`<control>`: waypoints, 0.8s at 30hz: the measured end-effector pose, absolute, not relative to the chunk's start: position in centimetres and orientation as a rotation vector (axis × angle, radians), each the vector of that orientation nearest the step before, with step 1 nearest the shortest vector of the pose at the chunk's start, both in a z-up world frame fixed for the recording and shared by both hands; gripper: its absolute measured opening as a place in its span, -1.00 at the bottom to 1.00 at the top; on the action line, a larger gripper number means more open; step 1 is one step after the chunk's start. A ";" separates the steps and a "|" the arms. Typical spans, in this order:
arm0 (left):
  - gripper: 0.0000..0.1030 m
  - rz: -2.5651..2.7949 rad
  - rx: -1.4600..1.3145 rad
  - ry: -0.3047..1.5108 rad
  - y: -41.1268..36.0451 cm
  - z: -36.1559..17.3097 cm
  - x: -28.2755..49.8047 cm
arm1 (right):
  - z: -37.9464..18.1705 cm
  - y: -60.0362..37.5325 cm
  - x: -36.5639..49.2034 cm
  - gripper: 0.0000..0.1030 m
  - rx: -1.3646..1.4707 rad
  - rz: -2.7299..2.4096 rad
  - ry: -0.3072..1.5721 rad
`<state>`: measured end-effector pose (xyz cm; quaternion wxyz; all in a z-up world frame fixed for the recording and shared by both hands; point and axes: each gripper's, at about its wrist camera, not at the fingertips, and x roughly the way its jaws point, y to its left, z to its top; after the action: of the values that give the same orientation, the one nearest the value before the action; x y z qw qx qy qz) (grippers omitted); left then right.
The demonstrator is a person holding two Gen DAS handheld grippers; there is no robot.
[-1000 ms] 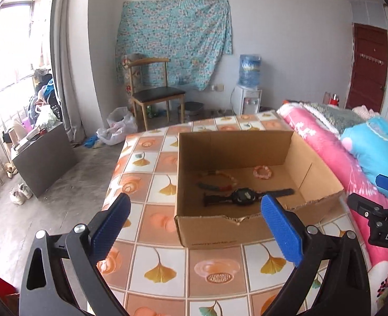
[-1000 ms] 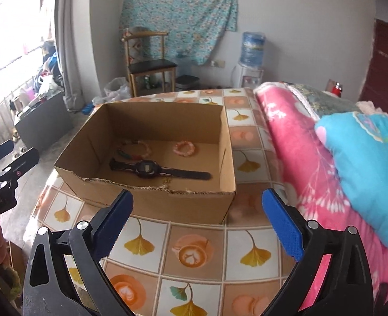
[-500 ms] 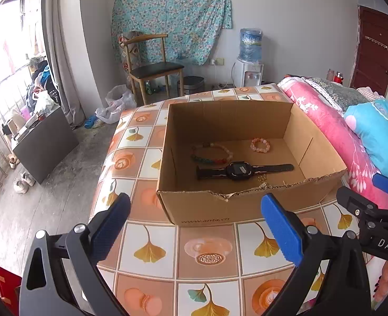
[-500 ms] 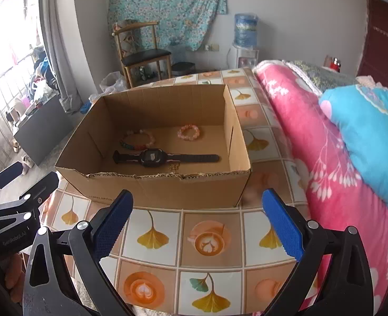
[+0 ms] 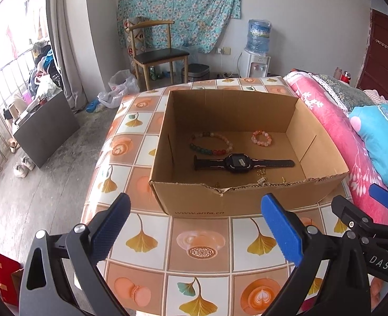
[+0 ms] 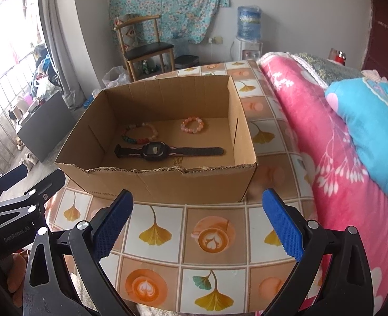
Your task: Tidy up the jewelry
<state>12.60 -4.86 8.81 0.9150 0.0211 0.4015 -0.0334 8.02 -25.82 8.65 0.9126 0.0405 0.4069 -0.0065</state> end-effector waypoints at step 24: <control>0.89 -0.089 -0.004 0.885 -3.9 8.0 13.5 | 8.7 -25.6 8.1 0.84 0.079 -0.014 0.848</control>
<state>13.49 -3.92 7.95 0.9027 -0.0017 0.4281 -0.0430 8.10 -25.59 8.70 0.9106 0.0385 0.4114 -0.0068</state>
